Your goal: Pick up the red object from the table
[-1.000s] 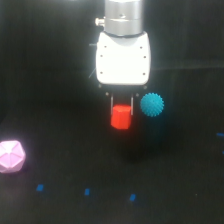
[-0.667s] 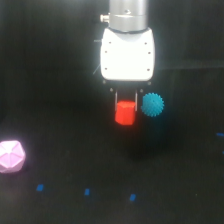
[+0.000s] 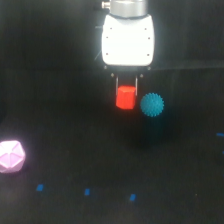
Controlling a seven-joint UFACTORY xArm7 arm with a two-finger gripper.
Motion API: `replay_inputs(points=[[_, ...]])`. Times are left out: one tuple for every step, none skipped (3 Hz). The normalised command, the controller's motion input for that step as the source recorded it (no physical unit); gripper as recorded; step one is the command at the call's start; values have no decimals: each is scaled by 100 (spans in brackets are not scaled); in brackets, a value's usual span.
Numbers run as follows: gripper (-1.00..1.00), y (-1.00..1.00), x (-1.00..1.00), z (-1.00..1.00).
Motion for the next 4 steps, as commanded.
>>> replay_inputs(points=[[-100,21,-5,25],[-92,20,43,100],[-98,40,18,51],[-100,-14,58,75]])
